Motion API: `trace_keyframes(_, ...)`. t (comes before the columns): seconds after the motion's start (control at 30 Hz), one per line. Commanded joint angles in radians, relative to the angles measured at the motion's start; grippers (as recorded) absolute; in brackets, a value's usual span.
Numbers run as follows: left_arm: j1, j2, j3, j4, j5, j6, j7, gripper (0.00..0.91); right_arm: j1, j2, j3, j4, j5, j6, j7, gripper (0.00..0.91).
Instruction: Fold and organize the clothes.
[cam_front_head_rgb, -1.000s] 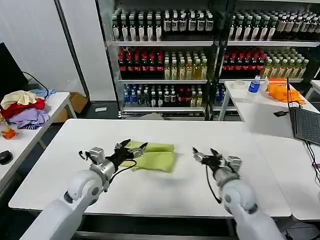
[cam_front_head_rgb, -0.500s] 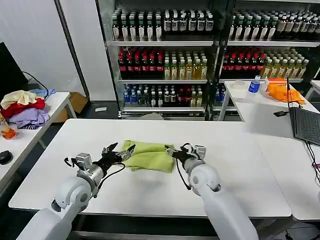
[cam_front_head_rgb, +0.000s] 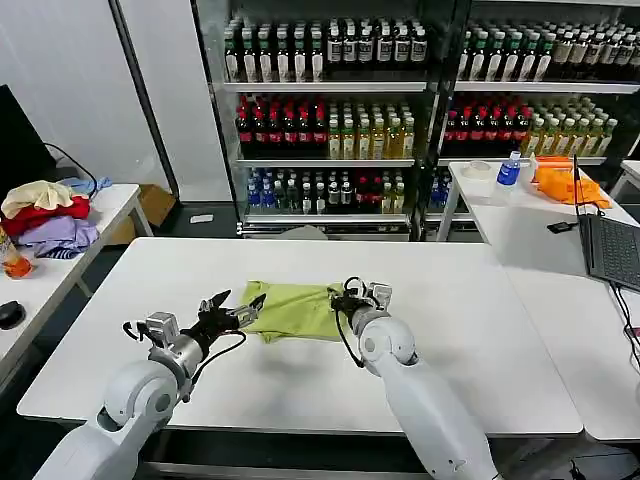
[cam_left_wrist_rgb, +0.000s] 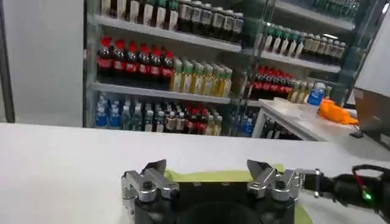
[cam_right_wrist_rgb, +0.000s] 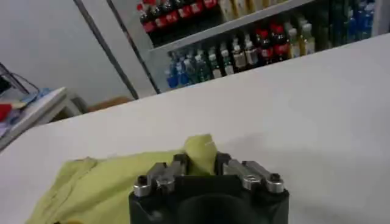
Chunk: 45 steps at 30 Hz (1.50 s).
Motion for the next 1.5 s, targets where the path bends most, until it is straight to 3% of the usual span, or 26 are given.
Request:
trace_keyframes(0.03,0.011,-0.004,-0.002,-0.002,0.006,-0.002,0.0,0.907,0.052,0.006,0.0,-0.121,-0.105,0.014,-0.006,0.0)
trace_keyframes(0.2,0.014,-0.013,0.007,-0.005,0.013,-0.002,0.001,0.907,0.073,-0.01,0.012,-0.165,-0.221,0.024,-0.039,0.0)
trace_keyframes(0.5,0.029,-0.012,0.012,-0.019,0.016,-0.001,0.004,0.907,0.133,-0.071,0.03,-0.242,-0.434,0.002,-0.154,0.0)
trace_keyframes(0.57,0.029,-0.012,0.013,-0.021,0.015,-0.001,0.004,0.907,0.151,-0.071,0.041,-0.266,-0.464,0.017,-0.17,0.0)
trace_keyframes(0.63,0.028,-0.013,0.014,-0.023,0.016,-0.001,0.004,0.907,0.163,-0.068,0.044,-0.293,-0.498,0.062,-0.179,0.091)
trace_keyframes(0.8,0.028,-0.015,0.016,-0.026,0.015,-0.001,0.004,0.907,0.211,-0.047,0.042,-0.371,-0.568,0.127,-0.213,0.121)
trace_keyframes(0.87,0.031,-0.016,0.015,-0.028,0.015,-0.001,0.004,0.907,0.222,-0.036,0.037,-0.398,-0.591,0.149,-0.22,0.322)
trace_keyframes(0.93,0.035,-0.016,0.014,-0.03,0.016,-0.002,0.004,0.907,0.234,-0.025,0.032,-0.429,-0.615,0.19,-0.216,0.433)
trace_keyframes(1.23,0.045,-0.011,0.013,-0.036,0.015,-0.004,0.006,0.907,0.271,0.024,0.016,-0.508,-0.677,0.249,-0.217,0.474)
trace_keyframes(1.3,0.047,-0.012,0.013,-0.039,0.014,-0.004,0.006,0.907,0.267,0.026,0.016,-0.496,-0.676,0.247,-0.216,0.856)
trace_keyframes(1.33,0.048,-0.012,0.013,-0.042,0.015,-0.004,0.006,0.907,0.253,0.023,0.02,-0.473,-0.676,0.244,-0.211,0.907)
trace_keyframes(1.4,0.052,-0.01,0.01,-0.049,0.013,-0.005,0.006,0.907,0.215,0.004,0.03,-0.402,-0.668,0.244,-0.201,0.907)
trace_keyframes(1.5,0.055,-0.004,0.005,-0.057,0.014,-0.008,0.006,0.907,0.1,-0.054,0.056,-0.171,-0.591,0.243,-0.172,0.907)
